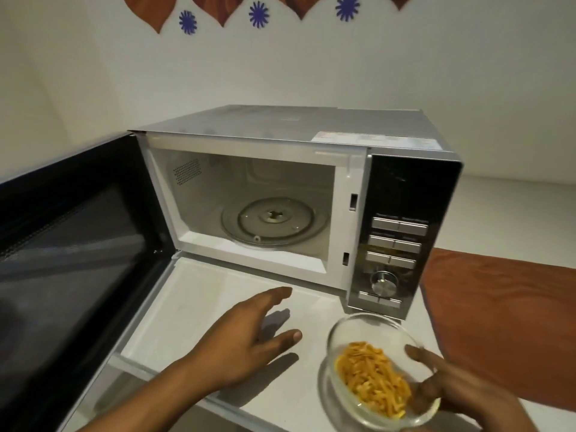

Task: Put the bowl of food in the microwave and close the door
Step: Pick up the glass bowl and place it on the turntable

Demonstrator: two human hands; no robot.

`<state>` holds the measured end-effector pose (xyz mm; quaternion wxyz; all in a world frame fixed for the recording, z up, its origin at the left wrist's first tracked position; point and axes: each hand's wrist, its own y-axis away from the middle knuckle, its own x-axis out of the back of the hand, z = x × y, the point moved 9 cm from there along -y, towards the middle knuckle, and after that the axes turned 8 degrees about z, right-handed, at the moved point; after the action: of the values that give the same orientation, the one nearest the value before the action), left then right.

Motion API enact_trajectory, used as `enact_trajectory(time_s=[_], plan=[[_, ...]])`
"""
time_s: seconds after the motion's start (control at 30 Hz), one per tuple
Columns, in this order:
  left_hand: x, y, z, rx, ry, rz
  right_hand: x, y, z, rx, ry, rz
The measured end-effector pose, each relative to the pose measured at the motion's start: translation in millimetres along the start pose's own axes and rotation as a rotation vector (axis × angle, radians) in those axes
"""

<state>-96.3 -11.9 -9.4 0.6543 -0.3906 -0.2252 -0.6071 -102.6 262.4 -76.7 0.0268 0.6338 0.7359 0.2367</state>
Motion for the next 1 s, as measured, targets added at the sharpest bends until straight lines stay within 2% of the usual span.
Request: enact_trajectory(time_s=[0.03,0.07,0.13,0.17,0.27,0.33,0.4,0.5,0.67,0.9,1.0], plan=[[9.4,1.4,-4.6,0.008,0.039,0.038,-26.6,14.2,-22.1,0.254,-0.018,-0.098],[18.3,0.4,-9.5,0.014,0.09,0.079,-38.1,6.4,-35.7,0.262,0.024,-0.227],[34.3,-0.4,-19.3,0.058,0.247,0.143,-43.6,45.9,-86.6,0.669,0.2,-0.016],[40.3,-2.5,-23.8,0.071,0.337,0.175,-56.6,46.7,-105.8,0.759,0.277,0.058],[52.1,-13.2,-40.5,0.188,0.662,0.179,-70.8,36.6,-127.5,0.806,0.248,0.124],[60.5,-16.9,-27.3,0.037,0.642,0.097,-85.6,27.5,-148.5,0.875,0.211,0.137],[68.9,-23.5,-24.9,-0.032,0.542,0.065,-96.9,15.8,-164.1,0.911,0.176,0.177],[84.2,-49.0,-33.7,-0.029,0.398,0.18,-112.7,-6.8,-180.3,0.865,0.015,0.141],[97.9,-102.6,-51.4,0.067,0.432,0.309,-125.0,-53.7,-205.9,0.696,-0.247,0.094],[94.8,-170.7,-68.9,0.108,0.433,0.323,-133.2,-118.1,-226.6,0.469,-0.377,0.248],[84.2,-189.7,-85.8,0.181,0.579,0.342,-133.8,-139.8,-228.6,0.415,-0.409,0.348]])
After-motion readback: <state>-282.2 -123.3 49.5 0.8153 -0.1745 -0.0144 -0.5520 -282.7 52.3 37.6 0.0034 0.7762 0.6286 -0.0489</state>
